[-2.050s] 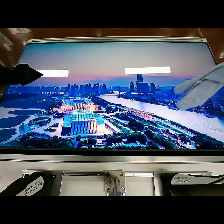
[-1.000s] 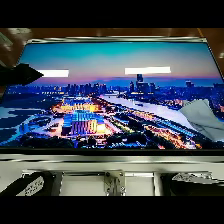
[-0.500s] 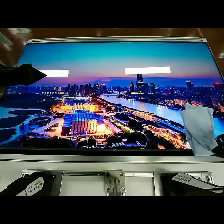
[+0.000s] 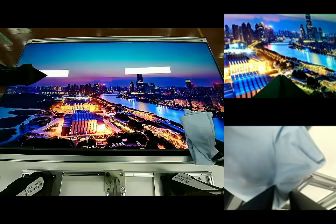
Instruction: Fold the shirts.
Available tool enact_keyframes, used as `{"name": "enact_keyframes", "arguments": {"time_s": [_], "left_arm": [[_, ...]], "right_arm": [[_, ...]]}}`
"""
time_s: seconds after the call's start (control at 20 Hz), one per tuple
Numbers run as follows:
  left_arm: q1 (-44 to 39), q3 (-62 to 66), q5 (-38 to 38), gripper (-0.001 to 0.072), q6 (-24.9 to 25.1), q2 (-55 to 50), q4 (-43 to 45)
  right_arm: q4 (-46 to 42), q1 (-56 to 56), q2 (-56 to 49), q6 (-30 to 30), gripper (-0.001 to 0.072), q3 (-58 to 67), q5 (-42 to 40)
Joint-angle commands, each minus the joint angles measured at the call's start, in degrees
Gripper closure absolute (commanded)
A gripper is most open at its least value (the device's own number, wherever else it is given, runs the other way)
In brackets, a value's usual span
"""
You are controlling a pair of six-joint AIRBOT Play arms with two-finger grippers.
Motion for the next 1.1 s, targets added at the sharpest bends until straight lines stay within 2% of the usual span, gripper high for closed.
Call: {"name": "enact_keyframes", "arguments": {"time_s": [0.0, 0.2, 0.3, 0.4, 0.55, 0.6, 0.65, 0.7, 0.75, 0.8, 1.05], "left_arm": [[-0.04, -0.02, 0.15, 0.0672, 0.02, -0.07, 0.04], [-0.07, 0.0, 1.51, 0.0672, 0.09, -0.07, 0.04], [-0.9, 0.0, 2.19, 0.0674, 2.14, -0.37, 1.4], [-4.72, 0.02, 1.86, 0.0675, 0.72, -1.79, 10.12], [-15.1, 1.73, -5.22, 0.0674, -7.3, -8.04, 28.85], [-18.34, 3.1, -9.31, 0.067, -8.5, -11.02, 33.24], [-21.11, 4.63, -13.18, 0.0502, -8.61, -14.12, 36.17], [-23.32, 6.21, -16.44, 0.0074, -8.87, -17.27, 37.64], [-24.79, 7.65, -18.47, -0.0013, -8.9, -19.71, 38.25], [-25.59, 8.39, -18.78, -0.0013, -8.76, -21.05, 38.23], [-26.14, 8.57, -16.06, -0.0013, -8.52, -21.16, 38.16]], "right_arm": [[-4.09, 0.02, 2.36, -1.36, 0.0157, 1.2, 0.09], [-0.5, 0.07, 6.23, -1.6, 0.0159, 12.28, 0.22], [10.08, 0.48, 7.87, -4.59, 0.016, 21.38, -2.89], [18.47, 4.48, 9.09, -7.15, 0.0159, 28.09, -7.85], [21.31, 19.85, 10.54, -8.79, 0.0141, 30.93, -11.06], [21.16, 25.86, 10.29, -8.63, 0.0038, 30.86, -9.55], [20.46, 32.06, 9.38, -8.22, 0.0032, 30.88, -7.3], [18.56, 37.29, 8.13, -6.27, 0.0032, 30.88, -5.75], [16.83, 40.74, 6.93, -3.5, 0.0032, 30.88, -4.52], [16.57, 43.63, 5.79, -1.55, 0.0032, 30.88, -2.93], [17.57, 53.33, 4.28, -1.22, 0.0032, 30.88, -0.39]]}}
